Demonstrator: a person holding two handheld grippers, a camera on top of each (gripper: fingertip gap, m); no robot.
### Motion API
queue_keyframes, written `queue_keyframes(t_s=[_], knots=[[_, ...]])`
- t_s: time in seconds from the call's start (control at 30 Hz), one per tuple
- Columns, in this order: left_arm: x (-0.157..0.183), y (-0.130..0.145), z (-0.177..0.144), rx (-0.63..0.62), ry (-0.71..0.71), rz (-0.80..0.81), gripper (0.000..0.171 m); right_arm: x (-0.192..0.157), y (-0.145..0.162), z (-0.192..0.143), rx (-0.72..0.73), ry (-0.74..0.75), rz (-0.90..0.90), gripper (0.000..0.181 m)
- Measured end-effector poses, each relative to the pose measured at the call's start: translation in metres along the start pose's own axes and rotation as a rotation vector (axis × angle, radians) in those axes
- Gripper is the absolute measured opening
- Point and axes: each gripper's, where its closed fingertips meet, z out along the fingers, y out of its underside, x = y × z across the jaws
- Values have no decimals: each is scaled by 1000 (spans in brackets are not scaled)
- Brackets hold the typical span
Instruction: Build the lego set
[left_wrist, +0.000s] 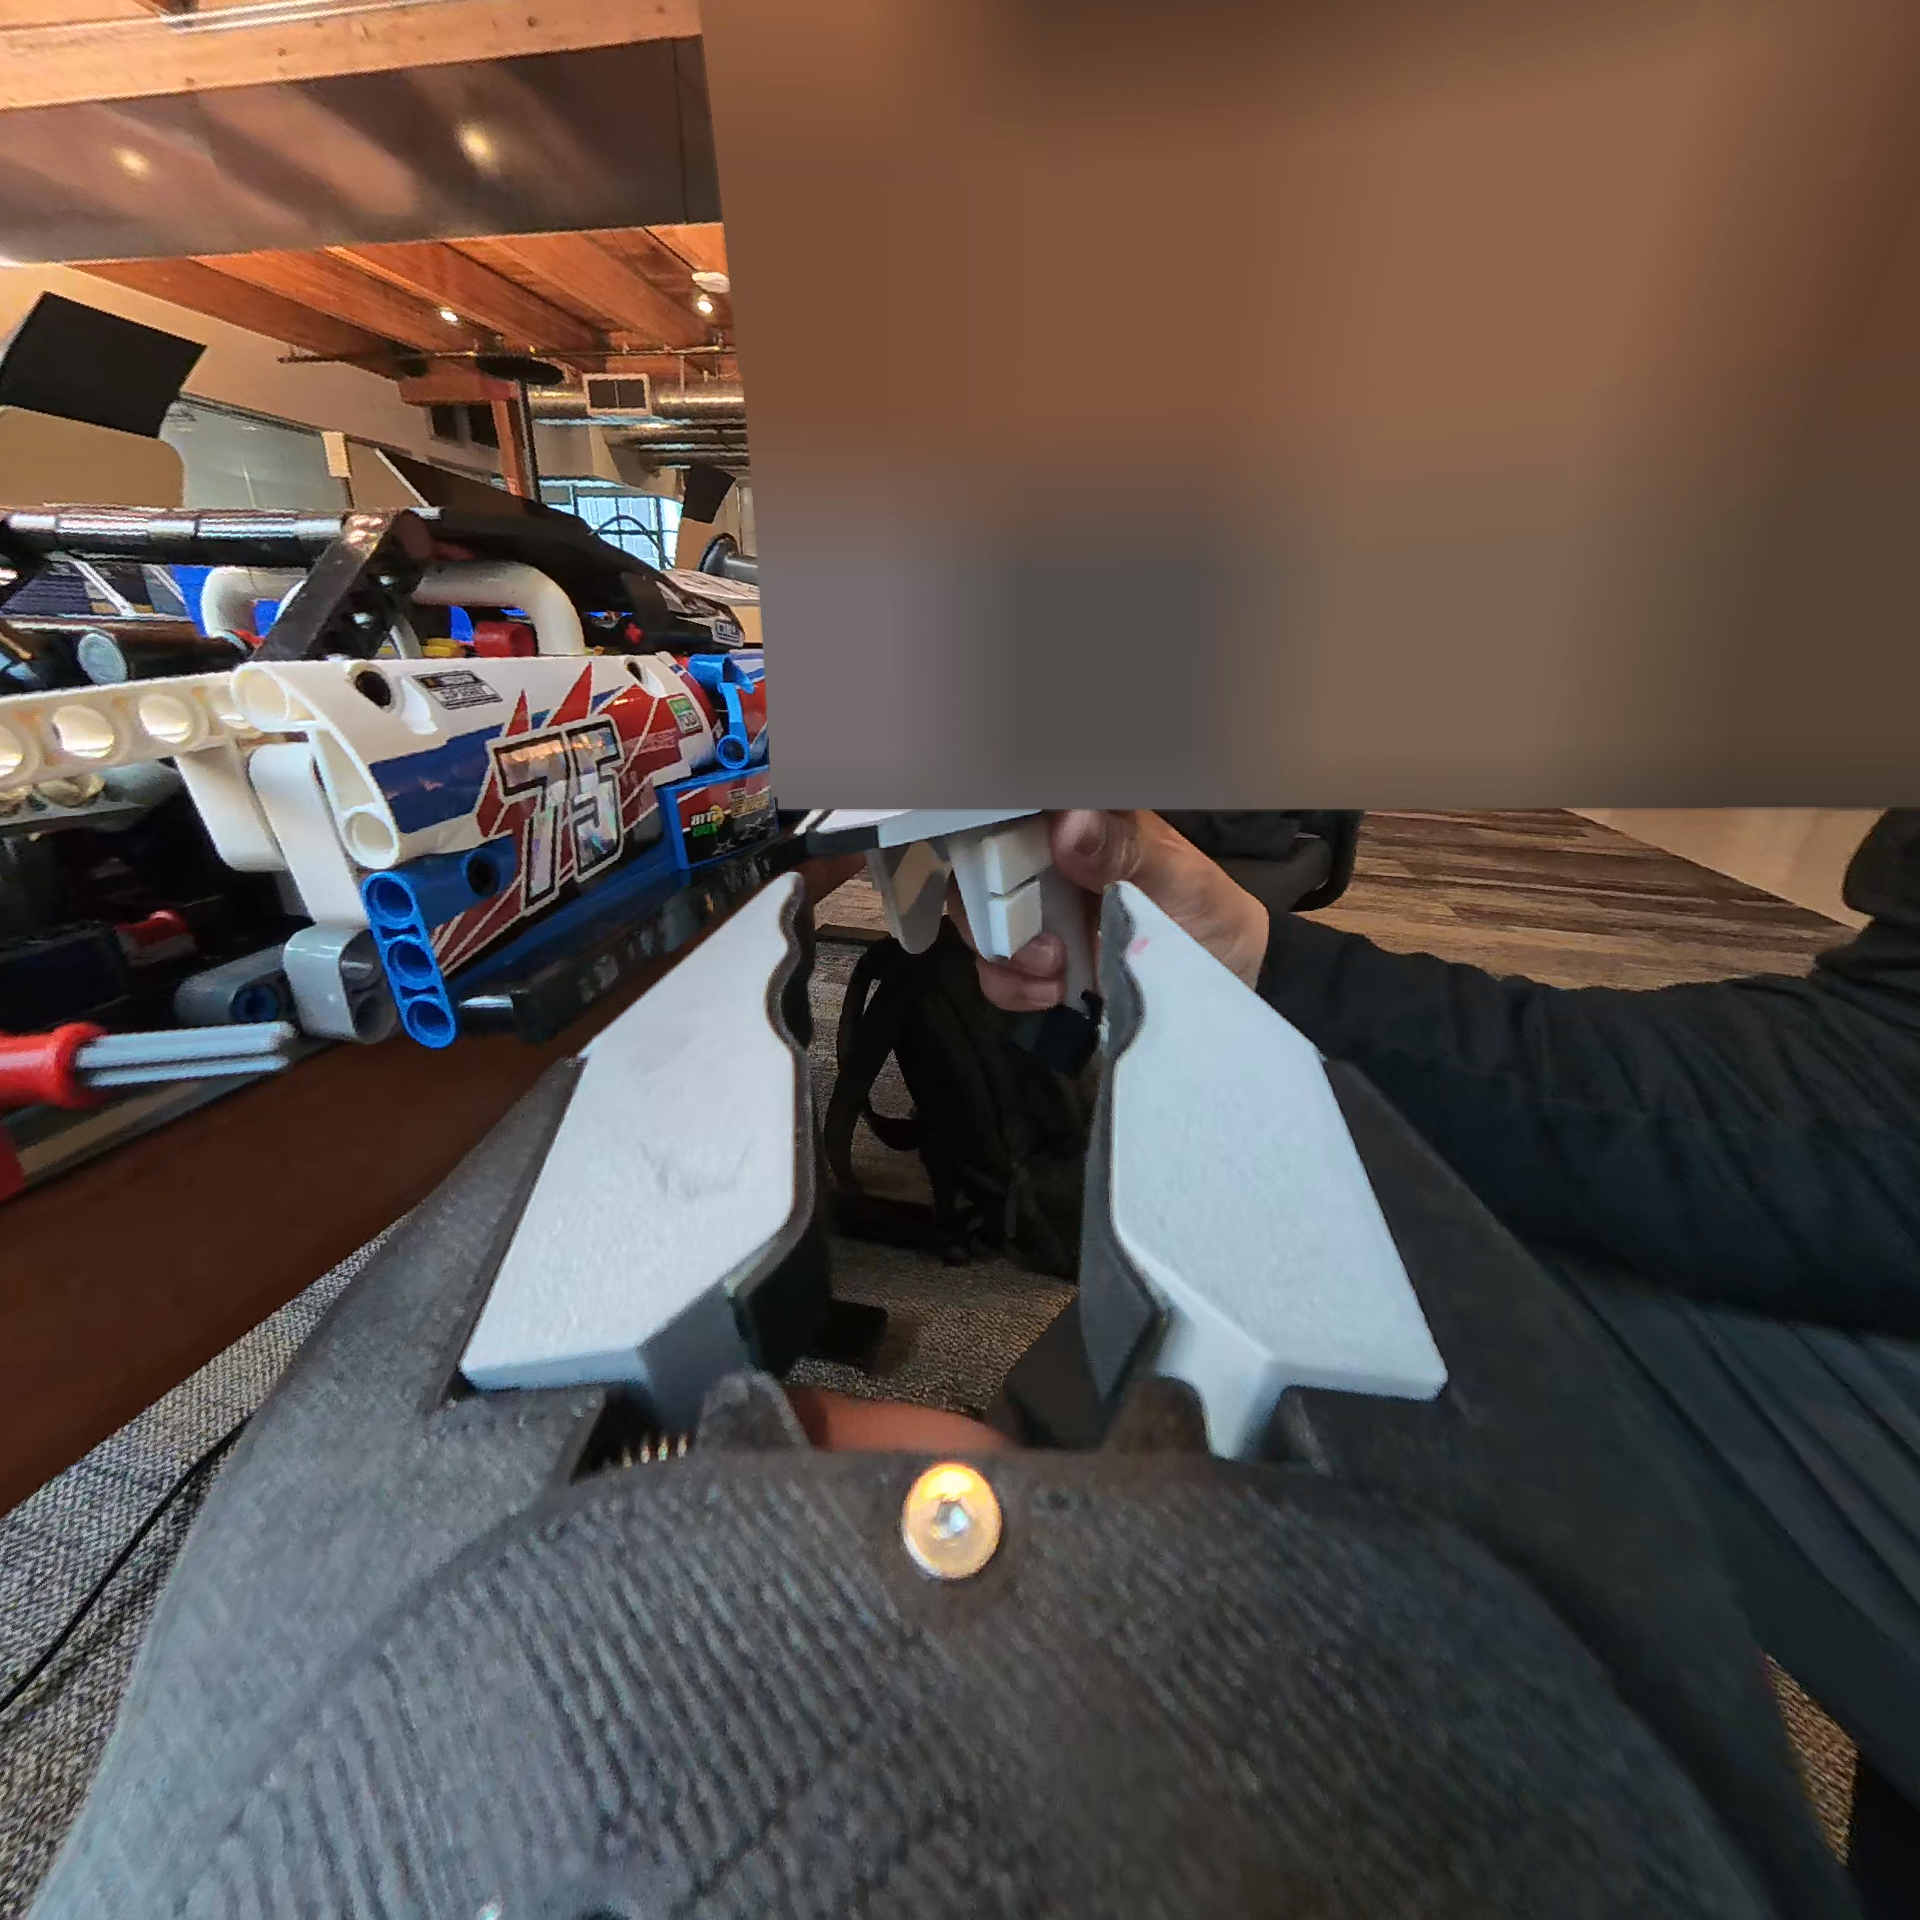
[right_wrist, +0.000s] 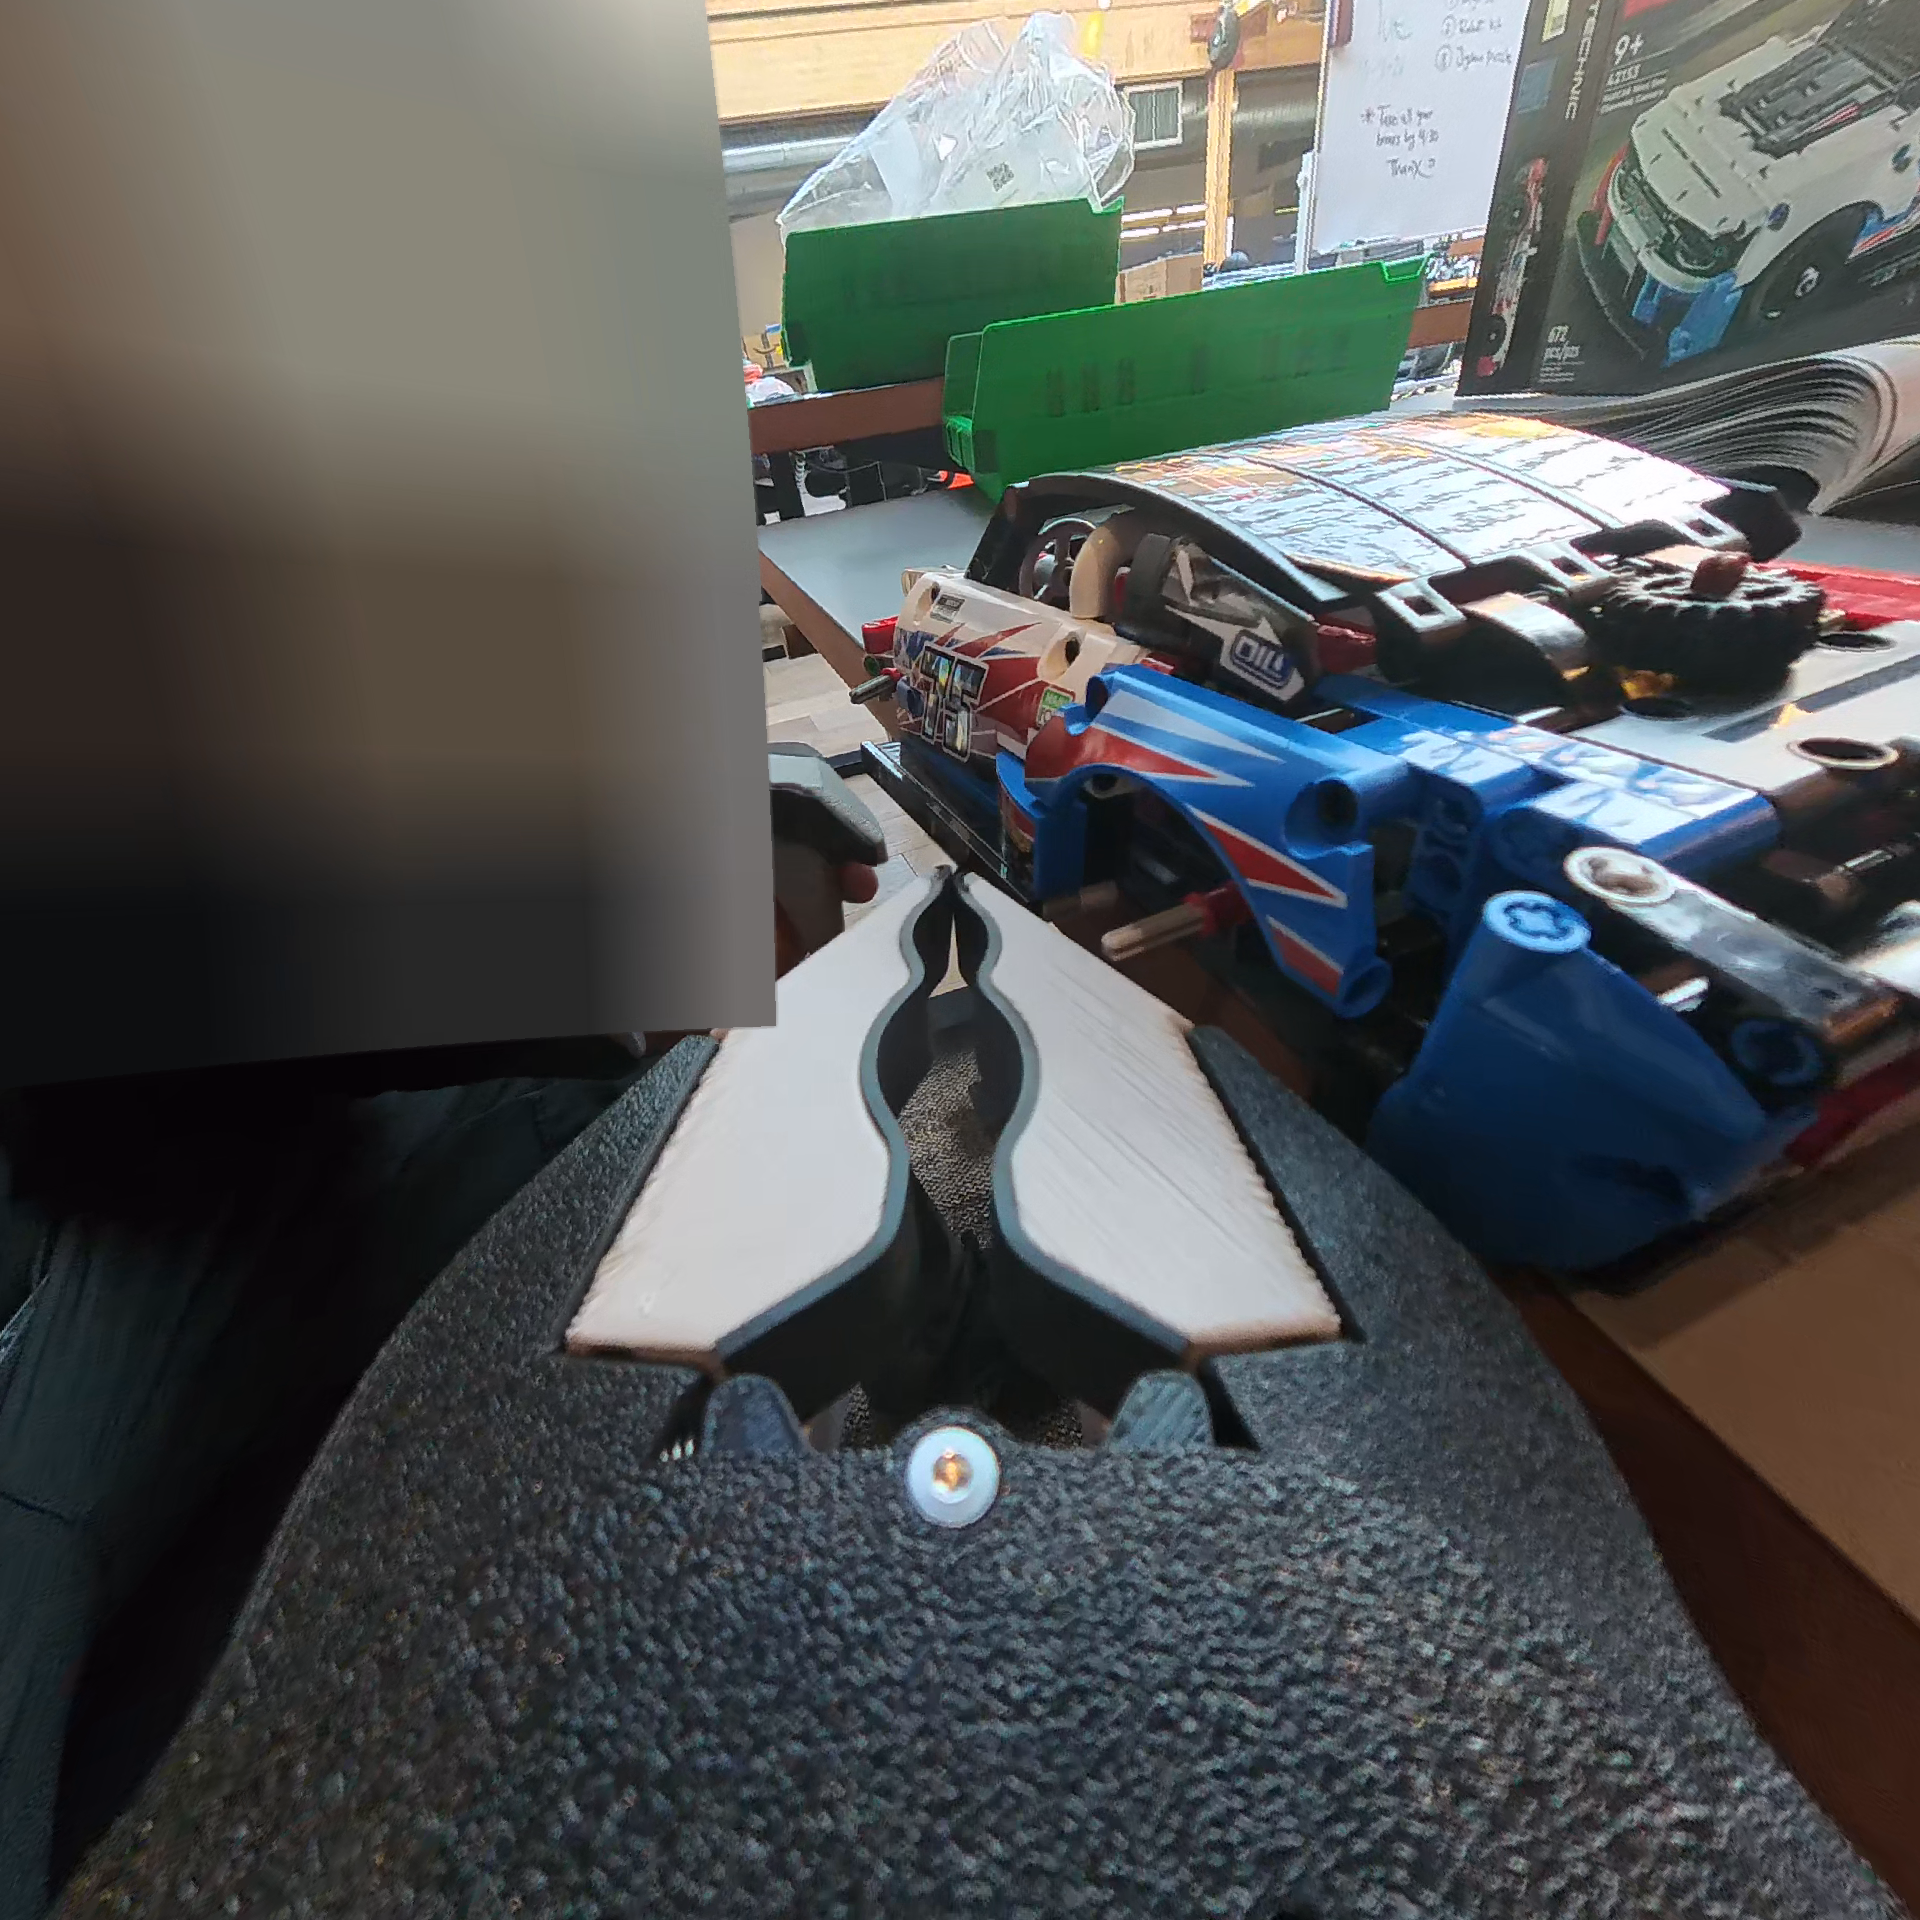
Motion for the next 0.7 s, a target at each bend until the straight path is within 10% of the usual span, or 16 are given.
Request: queue_keyframes(t_s=[0.7], knots=[[4,2,16,-11,-23,-7,59,1,1,0,-7,25,-11,0]])
